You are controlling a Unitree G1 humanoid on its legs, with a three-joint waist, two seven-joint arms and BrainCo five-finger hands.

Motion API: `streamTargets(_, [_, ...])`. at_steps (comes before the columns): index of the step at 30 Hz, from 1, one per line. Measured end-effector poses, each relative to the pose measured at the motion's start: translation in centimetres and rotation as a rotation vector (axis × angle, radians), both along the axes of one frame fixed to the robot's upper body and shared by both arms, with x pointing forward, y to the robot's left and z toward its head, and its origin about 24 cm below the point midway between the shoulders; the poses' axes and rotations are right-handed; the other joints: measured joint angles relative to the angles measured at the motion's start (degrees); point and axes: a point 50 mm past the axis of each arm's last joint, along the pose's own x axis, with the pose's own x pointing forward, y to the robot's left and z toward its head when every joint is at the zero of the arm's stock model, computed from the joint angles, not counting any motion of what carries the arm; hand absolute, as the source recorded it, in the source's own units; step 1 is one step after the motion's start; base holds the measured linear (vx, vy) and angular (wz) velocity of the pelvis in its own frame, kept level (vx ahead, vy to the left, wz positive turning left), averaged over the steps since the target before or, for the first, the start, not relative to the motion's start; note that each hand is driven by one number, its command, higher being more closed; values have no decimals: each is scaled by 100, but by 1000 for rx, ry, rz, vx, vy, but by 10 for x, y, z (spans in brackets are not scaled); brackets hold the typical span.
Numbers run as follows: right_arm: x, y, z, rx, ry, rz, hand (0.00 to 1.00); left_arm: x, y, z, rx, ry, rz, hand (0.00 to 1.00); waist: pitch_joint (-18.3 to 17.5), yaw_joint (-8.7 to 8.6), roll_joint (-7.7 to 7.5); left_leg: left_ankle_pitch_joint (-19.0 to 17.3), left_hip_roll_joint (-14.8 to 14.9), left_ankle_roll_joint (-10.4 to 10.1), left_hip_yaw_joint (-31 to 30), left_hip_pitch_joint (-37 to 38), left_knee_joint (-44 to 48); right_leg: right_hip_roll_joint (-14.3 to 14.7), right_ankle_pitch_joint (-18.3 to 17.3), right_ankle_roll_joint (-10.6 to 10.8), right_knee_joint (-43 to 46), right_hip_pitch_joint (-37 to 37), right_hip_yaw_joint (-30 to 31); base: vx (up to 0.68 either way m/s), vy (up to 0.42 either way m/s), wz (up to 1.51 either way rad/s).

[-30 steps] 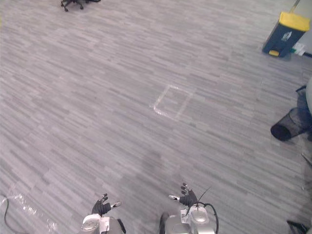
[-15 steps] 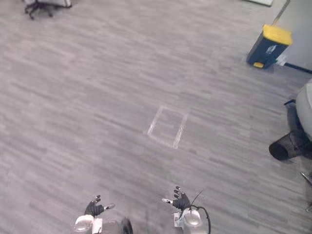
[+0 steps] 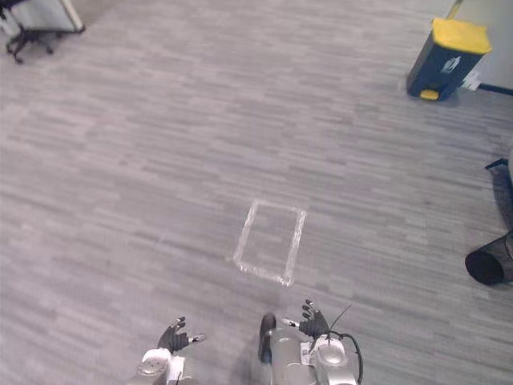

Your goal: Organize the slippers on the shoe rack

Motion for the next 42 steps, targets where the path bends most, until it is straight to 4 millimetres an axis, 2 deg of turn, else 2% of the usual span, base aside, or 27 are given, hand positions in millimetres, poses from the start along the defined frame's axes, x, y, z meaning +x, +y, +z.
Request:
streamTargets(2, [0, 1, 0, 1, 3, 6, 0, 4, 1, 2, -4, -19, 16, 0, -11, 51, -39, -301, -161, 118, 225, -490, -383, -3, -62, 38, -216, 352, 402, 505, 13, -97])
streamTargets(4, [-3, 1, -2, 1, 17, 3, 0, 7, 5, 5, 1, -35, 32, 0, -3, 243, -36, -518, -512, 225, 145, -884, -1662, -40, -46, 131, -365, 655, 945, 552, 103, -137])
streamTargets(6, [-4, -1, -3, -2, 23, -6, 0, 10, 7, 6, 10, -45, 30, 0, 33, 288, -92, -442, -1039, 219, -409, -1037, -3277, -200, -138, 280, -555, 1012, 1326, 522, 231, -121])
streamTargets(7, [-7, -4, -5, -8, 36, -16, 0, 10, 7, 6, 12, -45, 28, 0, 24, 285, -76, -128, -1331, 159, -896, -1071, -4420, -272, -229, 413, -627, 1174, 1551, 552, 308, -109])
streamTargets(9, [-13, -6, -8, -14, 60, -19, 0, 8, 4, 5, 8, -37, 22, 0, -34, 306, 24, 258, -1343, 89, -1199, -1129, -5102, -243, -403, 600, -703, 1267, 1752, 402, 275, -102])
streamTargets(10, [-15, -7, -8, -18, 63, -19, 0, 6, 3, 3, 5, -25, 25, 0, -50, 317, 90, 850, -1324, 295, -1303, -1128, -4819, -244, -641, 728, -597, 1392, 1991, 455, 323, -107])
streamTargets(12, [-21, 0, -11, 2, 71, -21, 0, 6, 12, 3, 35, -17, 17, 0, -218, 261, -223, 319, -1528, 487, -1044, -1118, -4321, -566, -982, 911, 129, 1188, 2047, 469, 314, -80])
streamTargets(14, [-23, 0, -12, 5, 77, -26, 0, 7, 10, 2, 38, -6, -2, 0, -247, 322, -292, 46, -1554, 584, -637, -865, -4333, -670, -937, 1083, 1696, 434, 2051, 364, 324, -78])
streamTargets(15, [-23, -1, -12, 2, 77, -22, 0, 6, 11, 1, 47, 1, -20, 0, -235, 318, -322, -126, -1607, 631, -420, -619, -4390, -824, -793, 1439, 2654, -44, 1922, 364, 365, -92])
streamTargets(16, [-22, -1, -11, -2, 75, -19, 0, 4, 11, 0, 54, 15, -35, 0, -217, 309, -307, -260, -1654, 665, -251, -325, -4436, -1031, -743, 1532, 3406, -360, 1593, 385, 341, -93])
streamTargets(18, [-18, -2, -9, -12, 62, -6, 0, 0, 11, -2, 66, 34, -64, 0, -205, 256, -276, -407, -1697, 735, 32, 312, -4650, -1460, -980, 1115, 4148, -694, 469, 417, 260, -70])
streamTargets(19, [-15, -1, -8, -15, 57, 2, 0, -2, 12, -2, 68, 39, -66, 0, -204, 206, -267, -408, -1701, 738, 102, 507, -4818, -1539, -1090, 944, 4129, -772, 65, 418, 169, -45])
streamTargets(20, [-11, -2, -7, -29, 47, 20, 0, -1, 10, -2, 71, 38, -80, 0, -190, 183, -216, -402, -1667, 731, 259, 784, -5096, -1543, -1219, 772, 3820, -965, -606, 417, 124, -34])
streamTargets(22, [-3, -4, -3, -39, 26, 27, 0, 3, 8, -1, 66, 28, -85, 0, -144, 182, -120, -398, -1593, 723, 522, 1015, -5349, -1469, -1182, 672, 3004, -1276, -1589, 507, 102, -46])
streamTargets(24, [-2, -4, -3, -42, 25, 25, 0, 0, 8, -2, 63, 39, -87, 0, -137, 180, -123, -403, -1651, 637, 721, 1229, -5546, -1199, -680, 380, 1885, -1399, -2030, 456, 10, -46])
streamTargets(25, [-9, -4, -6, -40, 38, 12, 0, -4, 9, -4, 63, 52, -86, 0, -182, 176, -232, -506, -1797, 419, 818, 1398, -5567, -1105, 145, 110, 1213, -1381, -1986, 400, -36, -48])
streamTargets(26, [-5, -8, -3, -51, 24, 4, 0, -6, 2, -6, 41, 67, -82, 0, -163, 166, -121, -666, -1750, 192, 839, 1526, -5472, -1047, -100, -282, 1304, -1320, -2027, 494, -44, -50])
streamTargets(27, [-2, -14, -2, -66, 23, -1, 0, -6, -2, -6, 30, 66, -87, 0, -166, 152, 36, -705, -1570, 125, 848, 1476, -5102, -969, -228, -221, 1283, -1270, -2035, 477, -103, -25])
streamTargets(28, [-3, -15, -2, -67, 22, -5, 0, -1, -6, -5, 26, 58, -105, 0, -153, 60, 72, -725, -1399, 105, 784, 1156, -4281, -910, -352, -127, 1168, -1159, -2001, 458, -134, -5])
streamTargets(30, [-4, -15, -3, -67, 28, -14, 0, 2, -10, -4, 12, 49, -103, 0, -62, 81, 206, -572, -582, 172, 803, 515, -1963, -460, -350, -175, 588, -485, -1780, 460, -184, -62])
streamTargets(32, [-11, -16, -6, -64, 51, -25, 0, 5, -9, -1, 7, 24, -89, 0, -51, 210, 142, -582, -409, 174, 677, 293, -1179, -285, -420, -209, 343, -6, -1418, 490, -62, -128])
streamTargets(35, [-14, -17, -7, -63, 67, -40, 0, 12, -12, 3, -4, -14, -80, 0, 2, 253, 14, -689, -669, 208, 288, -320, -1614, -254, -419, -114, 128, 354, -638, 368, 70, -133])
streamTargets(36, [-14, -16, -8, -59, 74, -39, 0, 14, -14, 4, -9, -26, -74, 0, 9, 318, 18, -699, -861, 193, -22, -441, -2265, -258, -406, -52, 109, 420, -265, 290, 130, -155])
streamTargets(38, [-12, -14, -8, -57, 74, -33, 0, 15, -15, 5, -13, -35, -72, 0, 30, 373, -27, -688, -1268, 175, -881, -513, -3489, -262, -420, 97, 124, 450, 333, 264, 170, -171])
streamTargets(39, [-11, -12, -8, -56, 70, -31, 0, 15, -15, 4, -13, -33, -71, 0, 23, 382, -1, -616, -1529, 125, -1615, -528, -4211, -274, -457, 233, 120, 491, 684, 314, 247, -164])
streamTargets(41, [-17, -16, -9, -71, 85, -29, 0, 11, -21, 3, -27, -21, -67, 0, -59, 379, 140, 144, -1663, 163, -2339, -524, -4999, -180, -511, 463, 115, 553, 1128, 252, 251, -135])
streamTargets(42, [-20, -22, -10, -88, 91, -27, 0, 9, -24, 1, -38, -11, -62, 0, -101, 383, 330, 640, -1576, 119, -2365, -547, -5079, -49, -555, 563, 95, 600, 1334, 204, 278, -114])
